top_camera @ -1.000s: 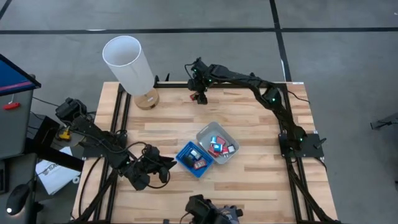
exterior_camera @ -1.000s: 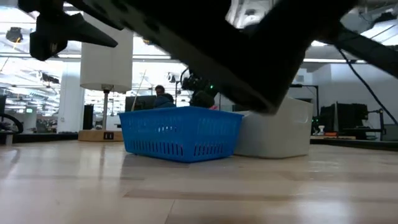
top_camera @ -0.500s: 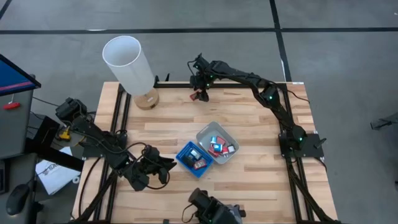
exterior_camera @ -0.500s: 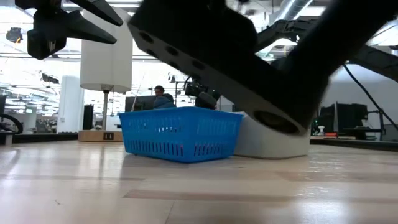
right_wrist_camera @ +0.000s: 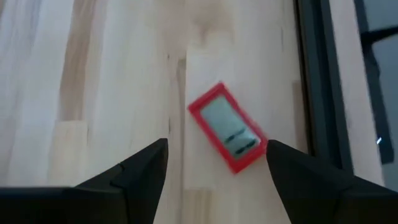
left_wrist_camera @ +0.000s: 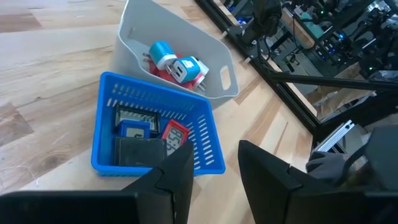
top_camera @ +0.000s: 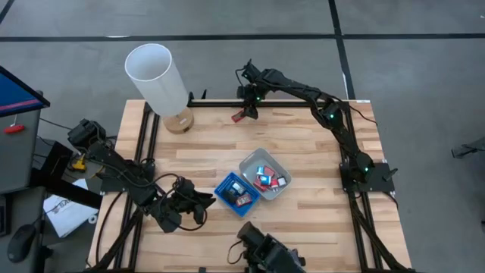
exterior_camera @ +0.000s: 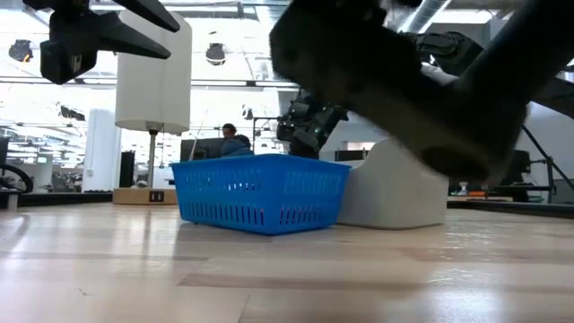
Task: Pick & Place Office items
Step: Put the red digital timer into the blue bin
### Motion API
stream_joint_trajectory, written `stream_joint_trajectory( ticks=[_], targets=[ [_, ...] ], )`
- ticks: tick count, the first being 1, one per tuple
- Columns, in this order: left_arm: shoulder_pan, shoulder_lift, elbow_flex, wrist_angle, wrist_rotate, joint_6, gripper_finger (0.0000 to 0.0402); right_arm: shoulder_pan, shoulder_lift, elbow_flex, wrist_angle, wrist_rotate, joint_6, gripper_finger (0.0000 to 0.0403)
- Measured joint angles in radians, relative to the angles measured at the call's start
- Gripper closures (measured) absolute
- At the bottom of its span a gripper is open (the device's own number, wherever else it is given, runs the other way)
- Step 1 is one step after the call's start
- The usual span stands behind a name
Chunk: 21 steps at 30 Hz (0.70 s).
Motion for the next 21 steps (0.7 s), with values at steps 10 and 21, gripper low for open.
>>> stream_joint_trajectory(
  ticks=[10, 21],
  targets=[
    [0.040, -0.049, 0.001, 0.014, 0.000, 0.210, 0.0279, 0.002, -0.204, 0.000, -0.143, -0.232, 0.275, 0.0158],
    [0.038, -0.123, -0.001, -0.325, 0.250, 0.204, 0.0310, 0.249, -0.534, 0.000, -0.517, -0.240, 0.289, 0.0191]
  ],
)
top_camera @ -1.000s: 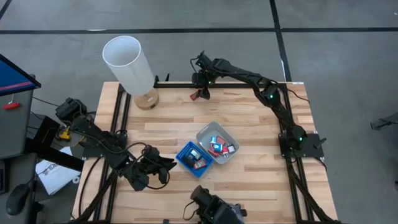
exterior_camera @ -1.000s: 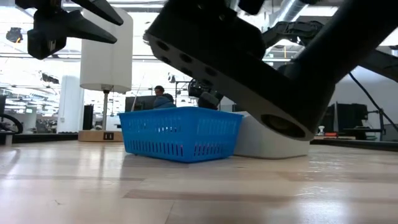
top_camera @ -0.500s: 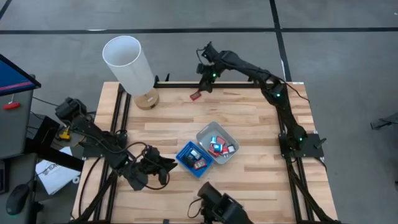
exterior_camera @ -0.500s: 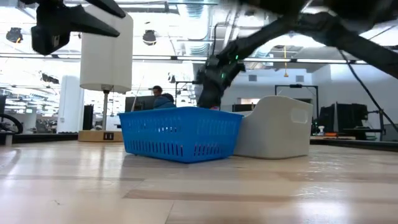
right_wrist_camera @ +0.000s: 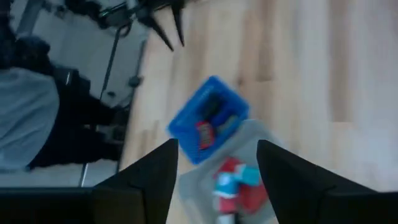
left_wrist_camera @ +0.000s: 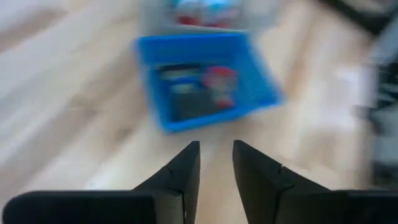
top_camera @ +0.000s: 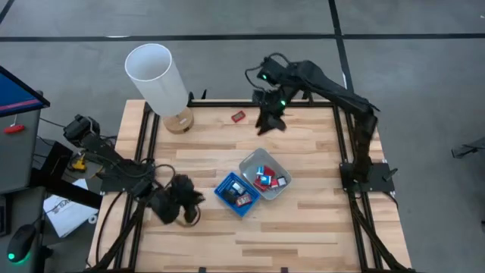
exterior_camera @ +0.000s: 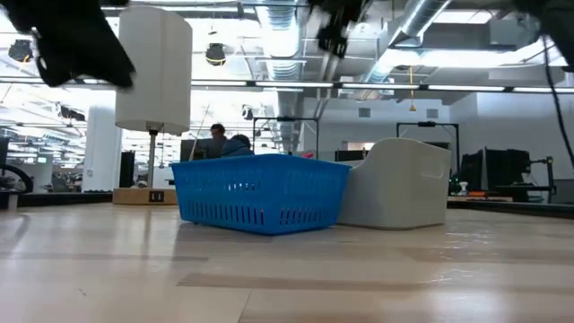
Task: Pick & Place Office items
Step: Put the red digital timer into the blue bin
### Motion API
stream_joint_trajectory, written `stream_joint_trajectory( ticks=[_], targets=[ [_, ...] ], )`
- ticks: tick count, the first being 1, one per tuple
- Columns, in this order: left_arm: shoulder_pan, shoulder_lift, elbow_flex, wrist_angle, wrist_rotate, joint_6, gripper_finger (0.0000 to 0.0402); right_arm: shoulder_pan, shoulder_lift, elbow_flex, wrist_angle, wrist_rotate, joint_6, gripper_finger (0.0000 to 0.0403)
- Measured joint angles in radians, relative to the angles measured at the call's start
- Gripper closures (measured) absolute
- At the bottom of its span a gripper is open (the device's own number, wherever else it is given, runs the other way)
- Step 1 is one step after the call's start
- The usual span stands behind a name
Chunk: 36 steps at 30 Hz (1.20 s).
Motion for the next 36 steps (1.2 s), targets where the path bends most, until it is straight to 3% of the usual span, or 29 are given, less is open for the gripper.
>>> stream_joint_trajectory(
  ticks=[3, 8, 11, 16, 21, 29, 34, 36],
  targets=[
    [-0.103, -0.003, 0.001, 0.170, -0.035, 0.091, 0.0315, 0.098, -0.079, 0.000, -0.024, 0.101, 0.063, 0.0196],
    [-0.261, 0.019, 0.002, 0.363, -0.225, 0.279, 0.0324, 0.236, -0.206, 0.000, -0.034, 0.304, 0.203, 0.0203],
    [-0.239, 0.047, 0.022, 0.463, -0.255, 0.457, 0.0332, 0.298, -0.264, 0.000, -0.032, 0.405, 0.307, 0.0207],
    [-0.163, 0.036, 0.157, 0.526, -0.212, 0.710, 0.0347, 0.374, -0.343, 0.000, -0.031, 0.547, 0.462, 0.0212],
    [-0.274, 0.025, 0.308, 0.489, -0.346, 0.856, 0.0364, 0.442, -0.385, 0.000, -0.010, 0.663, 0.513, 0.0216],
    [-0.544, 0.228, 0.466, 0.530, -0.859, 0.901, 0.0369, 0.502, -0.390, 0.000, 0.013, 0.751, 0.556, 0.0217],
    [-0.500, 0.345, 0.544, 0.781, -0.880, 1.072, 0.0369, 0.548, -0.402, 0.000, 0.019, 0.751, 0.541, 0.0218],
    [-0.437, 0.369, 0.568, 0.848, -0.814, 1.134, 0.0368, 0.559, -0.409, 0.000, 0.031, 0.750, 0.512, 0.0218]
  ],
)
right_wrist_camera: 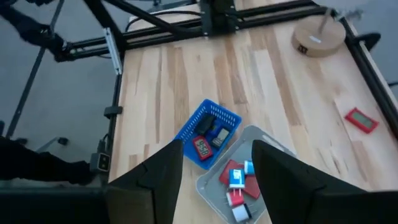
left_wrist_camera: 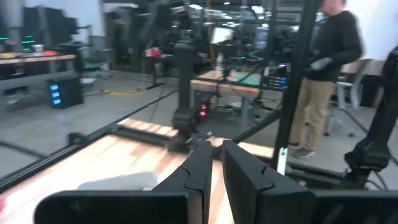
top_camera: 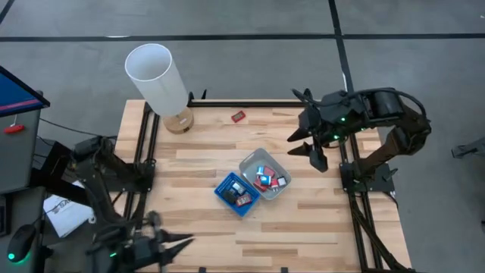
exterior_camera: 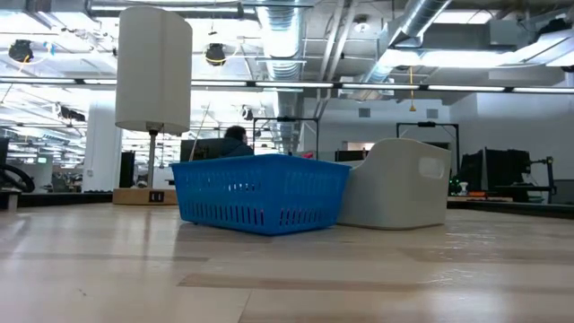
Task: Pick & Place Office items
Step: Put the red digital timer into the blue bin
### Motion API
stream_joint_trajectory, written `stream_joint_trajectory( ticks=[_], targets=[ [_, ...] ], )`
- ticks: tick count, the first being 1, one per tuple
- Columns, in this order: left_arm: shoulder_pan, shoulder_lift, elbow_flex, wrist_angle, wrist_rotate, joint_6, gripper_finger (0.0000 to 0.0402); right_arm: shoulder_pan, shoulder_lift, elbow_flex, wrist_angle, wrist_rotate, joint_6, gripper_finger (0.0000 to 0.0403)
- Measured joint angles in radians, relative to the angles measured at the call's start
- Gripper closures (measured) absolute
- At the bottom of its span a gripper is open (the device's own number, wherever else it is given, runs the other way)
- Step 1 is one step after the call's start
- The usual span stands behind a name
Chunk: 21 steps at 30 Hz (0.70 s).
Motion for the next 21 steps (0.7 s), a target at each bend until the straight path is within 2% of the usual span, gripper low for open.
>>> stream_joint_trajectory(
  ticks=[2, 7, 9, 11, 14, 18, 21],
  targets=[
    [0.067, 0.004, 0.009, 0.002, 0.115, 0.017, 0.0367, 0.014, -0.005, 0.000, -0.001, -0.003, -0.027, 0.0218],
    [0.309, 0.009, 0.050, -0.044, 0.568, -0.115, 0.0367, 0.062, -0.055, -0.001, -0.029, -0.055, -0.077, 0.0218],
    [0.399, 0.046, 0.118, -0.111, 0.710, -0.135, 0.0367, 0.089, -0.086, -0.001, -0.042, -0.056, -0.086, 0.0218],
    [0.454, 0.102, 0.220, -0.221, 0.794, -0.116, 0.0367, 0.115, -0.119, -0.001, -0.035, -0.054, -0.086, 0.0218],
    [0.494, 0.196, 0.419, -0.351, 0.858, -0.046, 0.0367, 0.143, -0.169, 0.000, -0.014, -0.048, -0.081, 0.0218],
    [0.498, 0.291, 0.646, -0.470, 0.797, 0.041, 0.0367, 0.173, -0.226, 0.000, 0.002, 0.009, -0.078, 0.0218],
    [0.497, 0.327, 0.729, -0.472, 0.790, 0.086, 0.0367, 0.187, -0.256, 0.000, 0.014, 0.031, -0.078, 0.0218]
  ],
)
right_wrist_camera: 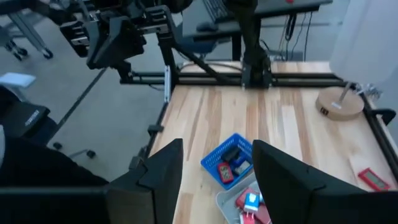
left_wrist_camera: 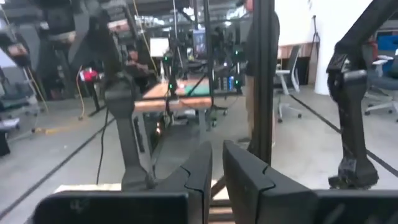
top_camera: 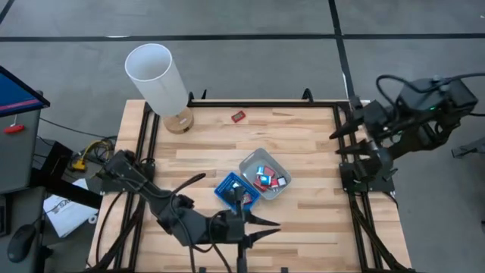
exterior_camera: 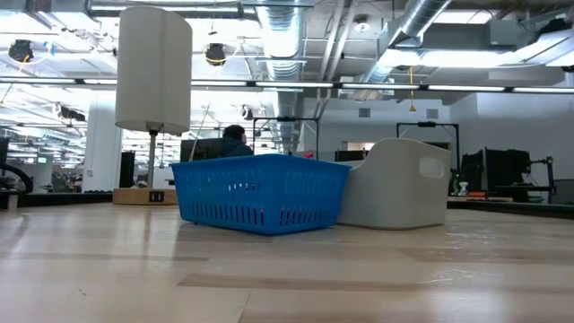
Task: Pick & Place Office items
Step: Put the red digital timer into the blue bin
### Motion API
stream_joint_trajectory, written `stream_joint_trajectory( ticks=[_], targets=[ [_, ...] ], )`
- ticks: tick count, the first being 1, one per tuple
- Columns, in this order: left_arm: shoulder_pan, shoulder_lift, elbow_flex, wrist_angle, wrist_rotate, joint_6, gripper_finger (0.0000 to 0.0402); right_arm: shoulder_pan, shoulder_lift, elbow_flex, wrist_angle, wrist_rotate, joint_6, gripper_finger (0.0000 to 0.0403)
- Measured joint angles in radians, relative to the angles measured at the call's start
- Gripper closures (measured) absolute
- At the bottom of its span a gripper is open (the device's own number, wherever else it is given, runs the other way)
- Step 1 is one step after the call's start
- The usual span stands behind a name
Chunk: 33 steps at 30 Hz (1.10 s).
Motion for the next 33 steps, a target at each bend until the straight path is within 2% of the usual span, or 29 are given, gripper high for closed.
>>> stream_joint_trajectory(
  ticks=[4, 10, 12, 15, 17, 20, 22, 25, 29, 33],
  targets=[
    [0.027, 0.052, 0.092, 0.013, 0.017, 0.036, 0.0367, 0.011, -0.020, 0.000, 0.010, 0.003, -0.004, 0.0218],
    [0.158, 0.186, 0.216, 0.022, 0.174, 0.030, 0.0367, 0.041, -0.023, 0.000, 0.008, 0.003, -0.006, 0.0218],
    [0.199, 0.215, 0.229, 0.022, 0.138, 0.018, 0.0367, 0.062, -0.023, 0.000, 0.009, 0.001, 0.000, 0.0218],
    [0.259, 0.248, 0.229, -0.018, -0.010, 0.011, 0.0367, 0.098, -0.025, 0.000, 0.032, -0.003, 0.018, 0.0218],
    [0.305, 0.262, 0.228, -0.071, -0.073, -0.016, 0.0367, 0.128, -0.030, 0.000, 0.056, -0.004, 0.042, 0.0218],
    [0.391, 0.266, 0.223, -0.212, -0.102, -0.117, 0.0367, 0.169, -0.035, 0.000, 0.109, 0.002, 0.077, 0.0218],
    [0.458, 0.270, 0.213, -0.322, -0.098, -0.253, 0.0367, 0.196, -0.036, 0.000, 0.144, 0.020, 0.095, 0.0218],
    [0.554, 0.290, 0.211, -0.407, -0.004, -0.421, 0.0367, 0.224, -0.037, 0.000, 0.191, 0.058, 0.098, 0.0218],
    [0.660, 0.312, 0.216, -0.531, 0.098, -0.466, 0.0370, 0.241, -0.035, 0.000, 0.243, 0.106, 0.098, 0.0218],
    [0.757, 0.360, 0.212, -0.764, 0.267, -0.480, 0.0391, 0.247, -0.035, 0.000, 0.294, 0.130, 0.098, 0.0218]
  ],
)
